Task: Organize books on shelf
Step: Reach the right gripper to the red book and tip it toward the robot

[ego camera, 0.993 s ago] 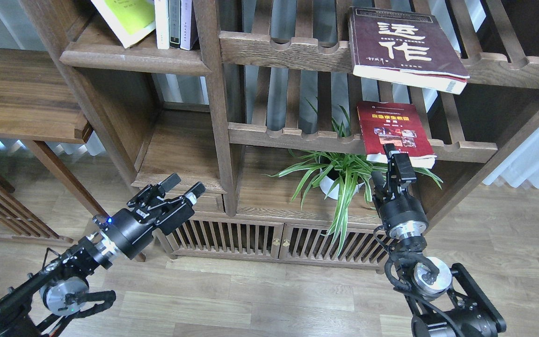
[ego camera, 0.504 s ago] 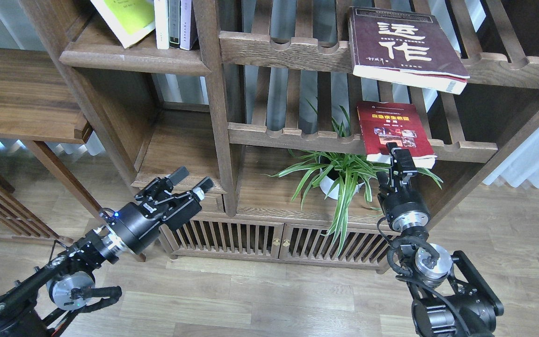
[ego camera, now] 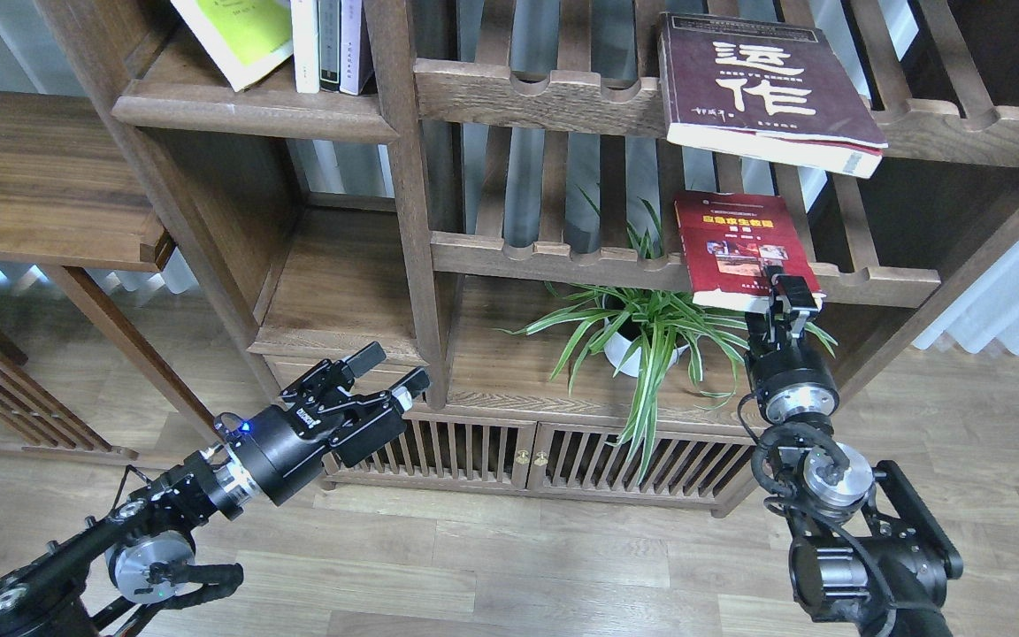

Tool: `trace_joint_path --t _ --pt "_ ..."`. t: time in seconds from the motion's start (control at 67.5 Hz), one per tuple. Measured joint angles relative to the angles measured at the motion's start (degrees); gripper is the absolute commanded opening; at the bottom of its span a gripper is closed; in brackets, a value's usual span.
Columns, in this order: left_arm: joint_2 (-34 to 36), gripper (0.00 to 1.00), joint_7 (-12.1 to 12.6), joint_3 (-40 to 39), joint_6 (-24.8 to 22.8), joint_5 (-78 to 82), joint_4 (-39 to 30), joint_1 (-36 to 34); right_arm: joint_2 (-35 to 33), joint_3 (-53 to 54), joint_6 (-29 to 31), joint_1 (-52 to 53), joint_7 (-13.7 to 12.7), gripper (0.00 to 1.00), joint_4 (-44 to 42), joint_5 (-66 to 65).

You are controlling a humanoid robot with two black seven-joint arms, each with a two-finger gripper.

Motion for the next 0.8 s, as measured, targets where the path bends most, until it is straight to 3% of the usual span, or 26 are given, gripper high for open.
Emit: trace_joint_path --t 0.267,0.667,0.8 --pt "-0.03 1.00 -0.04 0.08 0.00 0.00 0.07 0.17 0.00 0.00 1.42 -0.10 0.93 0.06 1.35 4.19" --pt "-0.10 1.00 -0.36 0.00 0.00 0.02 0.87 1.12 0.00 -0.08 6.55 -1.35 0.97 0.05 1.92 6.01" --pt "-0.23 1.00 -0.37 -0.33 0.00 -0.46 1.72 1.22 0.00 -0.79 12.35 -3.19 0.92 0.04 3.76 8.00"
